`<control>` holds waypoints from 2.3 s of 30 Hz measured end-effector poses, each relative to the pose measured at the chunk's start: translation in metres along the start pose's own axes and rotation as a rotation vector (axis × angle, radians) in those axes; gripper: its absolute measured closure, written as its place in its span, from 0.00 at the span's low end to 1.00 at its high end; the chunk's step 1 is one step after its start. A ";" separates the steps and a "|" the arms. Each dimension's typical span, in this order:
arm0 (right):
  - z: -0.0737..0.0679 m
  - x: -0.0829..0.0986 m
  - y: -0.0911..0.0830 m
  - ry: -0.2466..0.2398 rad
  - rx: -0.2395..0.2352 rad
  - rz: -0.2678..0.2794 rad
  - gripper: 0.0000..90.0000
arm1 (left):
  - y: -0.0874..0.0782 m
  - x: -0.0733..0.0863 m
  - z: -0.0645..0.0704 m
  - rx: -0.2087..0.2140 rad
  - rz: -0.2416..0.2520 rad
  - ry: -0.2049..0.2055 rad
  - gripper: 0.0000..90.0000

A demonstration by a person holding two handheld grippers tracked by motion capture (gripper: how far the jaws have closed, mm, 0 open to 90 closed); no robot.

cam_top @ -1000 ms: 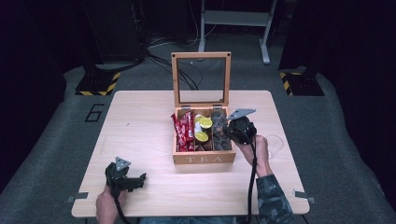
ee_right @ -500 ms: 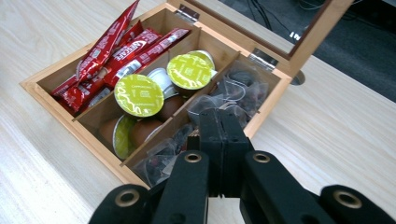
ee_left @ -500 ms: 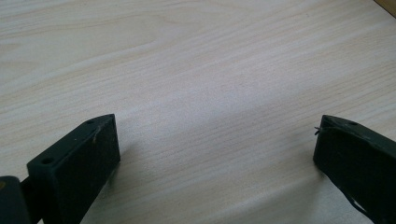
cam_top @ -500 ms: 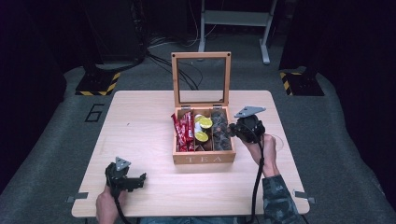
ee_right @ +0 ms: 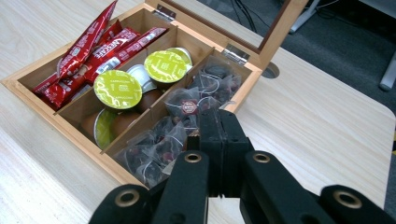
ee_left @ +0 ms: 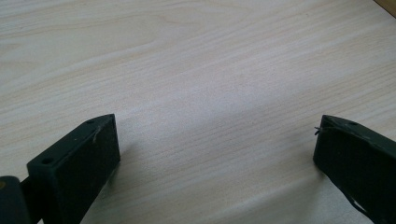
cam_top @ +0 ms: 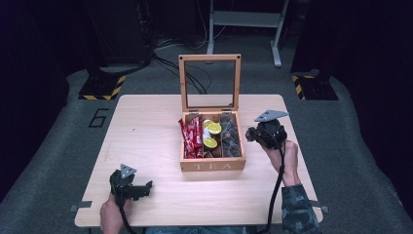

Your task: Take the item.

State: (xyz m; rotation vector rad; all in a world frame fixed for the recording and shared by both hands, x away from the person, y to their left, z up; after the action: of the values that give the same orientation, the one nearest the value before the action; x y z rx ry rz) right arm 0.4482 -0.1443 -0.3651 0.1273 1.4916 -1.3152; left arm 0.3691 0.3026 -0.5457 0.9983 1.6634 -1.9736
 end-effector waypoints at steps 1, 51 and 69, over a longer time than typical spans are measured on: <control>0.002 0.001 -0.002 -0.005 0.007 0.000 1.00 | 0.000 0.000 0.000 0.000 0.000 0.000 0.00; 0.064 0.084 -0.023 0.172 0.151 -0.131 1.00 | 0.000 0.000 0.000 -0.001 0.003 0.001 0.00; 0.062 0.104 0.001 0.202 0.125 -0.168 1.00 | 0.000 0.000 0.000 0.000 0.000 0.000 0.00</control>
State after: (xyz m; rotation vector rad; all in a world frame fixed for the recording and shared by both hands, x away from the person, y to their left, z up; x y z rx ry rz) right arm 0.4456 -0.2461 -0.4309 0.2257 1.6168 -1.5690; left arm 0.3691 0.3026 -0.5457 0.9982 1.6636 -1.9740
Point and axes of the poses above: each handheld gripper's, and its own axes: y roughly forward along the jaws, x roughly out of its underside, z roughly to its right, the point moved 2 cm from there along y, roughly forward along the jaws, and after that the axes turned 5 degrees about -y, right-handed, at the moved point
